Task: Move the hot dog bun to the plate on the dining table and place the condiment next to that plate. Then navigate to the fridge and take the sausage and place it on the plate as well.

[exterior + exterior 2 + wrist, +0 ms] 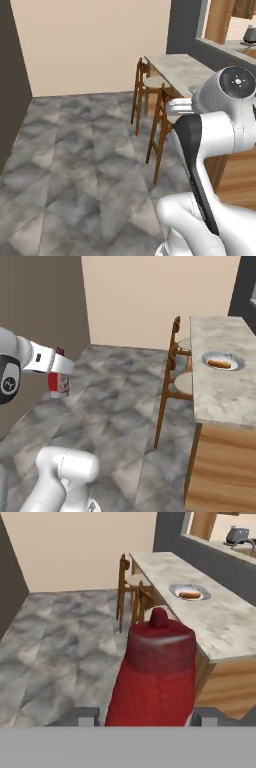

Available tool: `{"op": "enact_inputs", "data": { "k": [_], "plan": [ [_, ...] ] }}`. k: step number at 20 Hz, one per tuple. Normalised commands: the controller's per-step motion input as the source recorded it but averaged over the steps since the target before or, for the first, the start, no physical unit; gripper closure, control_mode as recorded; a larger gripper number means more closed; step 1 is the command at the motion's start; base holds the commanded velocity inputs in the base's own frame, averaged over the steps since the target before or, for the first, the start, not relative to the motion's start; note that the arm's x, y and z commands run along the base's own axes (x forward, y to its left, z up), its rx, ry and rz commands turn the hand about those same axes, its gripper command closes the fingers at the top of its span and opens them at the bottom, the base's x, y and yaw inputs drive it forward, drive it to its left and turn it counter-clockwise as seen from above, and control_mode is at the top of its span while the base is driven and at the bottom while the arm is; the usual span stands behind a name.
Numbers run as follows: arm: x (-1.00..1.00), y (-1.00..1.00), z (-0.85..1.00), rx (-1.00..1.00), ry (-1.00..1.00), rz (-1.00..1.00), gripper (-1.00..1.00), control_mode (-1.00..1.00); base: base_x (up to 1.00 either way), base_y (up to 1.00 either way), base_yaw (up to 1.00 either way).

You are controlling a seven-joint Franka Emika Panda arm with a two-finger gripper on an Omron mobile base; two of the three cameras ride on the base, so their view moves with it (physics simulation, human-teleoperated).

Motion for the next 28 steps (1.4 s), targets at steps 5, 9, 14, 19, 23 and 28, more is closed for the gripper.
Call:
{"op": "enact_inputs", "data": {
  "k": [5,9,14,19,23,28],
  "plan": [
    [0.0,0.0,0.0,0.0,0.0,0.0,1.0,1.0,0.8,0.73,-0.54],
    [0.0,0.0,0.0,0.0,0.0,0.0,1.0,1.0,0.69,0.67,-0.55],
    [0.0,0.0,0.0,0.0,0.0,0.0,1.0,1.0,0.64,0.66,-0.57],
    [0.0,0.0,0.0,0.0,0.0,0.0,1.0,1.0,0.51,0.65,-0.59],
    [0.0,0.0,0.0,0.0,0.0,0.0,1.0,1.0,0.49,0.7,-0.61],
    [0.0,0.0,0.0,0.0,0.0,0.0,1.0,1.0,0.37,0.88,-0.61]
  ]
}}
